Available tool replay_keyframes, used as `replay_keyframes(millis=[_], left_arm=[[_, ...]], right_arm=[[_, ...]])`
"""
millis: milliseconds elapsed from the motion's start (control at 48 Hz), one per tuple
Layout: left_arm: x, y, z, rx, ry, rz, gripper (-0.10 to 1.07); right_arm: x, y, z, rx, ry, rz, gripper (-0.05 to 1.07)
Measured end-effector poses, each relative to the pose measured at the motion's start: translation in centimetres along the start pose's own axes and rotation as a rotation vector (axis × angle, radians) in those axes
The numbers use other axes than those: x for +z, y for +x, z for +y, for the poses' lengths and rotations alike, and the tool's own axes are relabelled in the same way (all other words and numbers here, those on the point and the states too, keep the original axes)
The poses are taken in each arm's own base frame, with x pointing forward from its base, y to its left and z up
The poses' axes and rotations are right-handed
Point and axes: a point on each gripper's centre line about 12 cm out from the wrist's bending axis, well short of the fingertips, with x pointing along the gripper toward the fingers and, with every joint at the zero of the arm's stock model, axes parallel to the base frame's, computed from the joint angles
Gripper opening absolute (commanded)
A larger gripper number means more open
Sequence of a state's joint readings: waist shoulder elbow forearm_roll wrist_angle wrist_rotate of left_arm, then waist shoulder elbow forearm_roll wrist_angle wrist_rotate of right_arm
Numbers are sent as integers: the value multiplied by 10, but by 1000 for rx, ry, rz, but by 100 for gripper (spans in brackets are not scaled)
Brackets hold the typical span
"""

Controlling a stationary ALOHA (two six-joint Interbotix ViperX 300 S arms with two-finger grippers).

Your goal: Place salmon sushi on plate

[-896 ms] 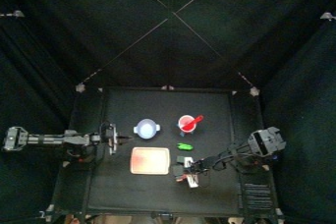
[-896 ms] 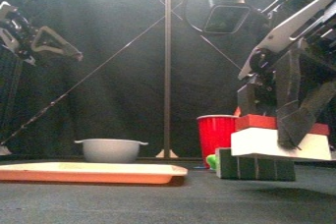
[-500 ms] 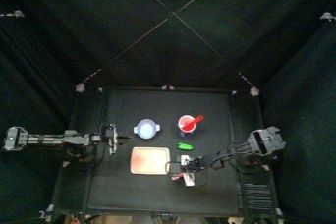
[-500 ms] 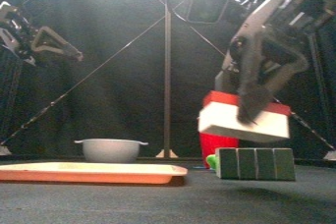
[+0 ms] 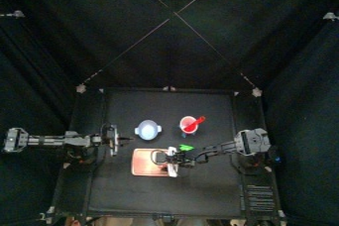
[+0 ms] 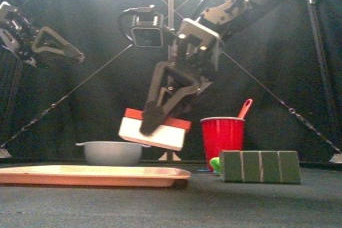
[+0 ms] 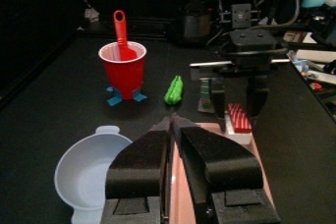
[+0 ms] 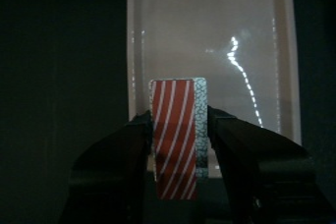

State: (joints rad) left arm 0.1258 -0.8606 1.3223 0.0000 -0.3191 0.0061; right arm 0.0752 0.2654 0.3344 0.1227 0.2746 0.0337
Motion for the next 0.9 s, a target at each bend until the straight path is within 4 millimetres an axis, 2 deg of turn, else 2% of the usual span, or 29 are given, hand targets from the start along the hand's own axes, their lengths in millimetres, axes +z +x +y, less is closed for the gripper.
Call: replay_keyframes(millis=[167,500,896], left_arm=[[0,0,0,0,0,-2,55],[0,0,0,2,0,0,55],[-1,0,1,3,0,2,55]], right_arm=[[13,14,-7,-14,-5,-14,65],[32,35,-8,-29,-62,-40,65],[36,50,-13,-39,-74,-41,65]])
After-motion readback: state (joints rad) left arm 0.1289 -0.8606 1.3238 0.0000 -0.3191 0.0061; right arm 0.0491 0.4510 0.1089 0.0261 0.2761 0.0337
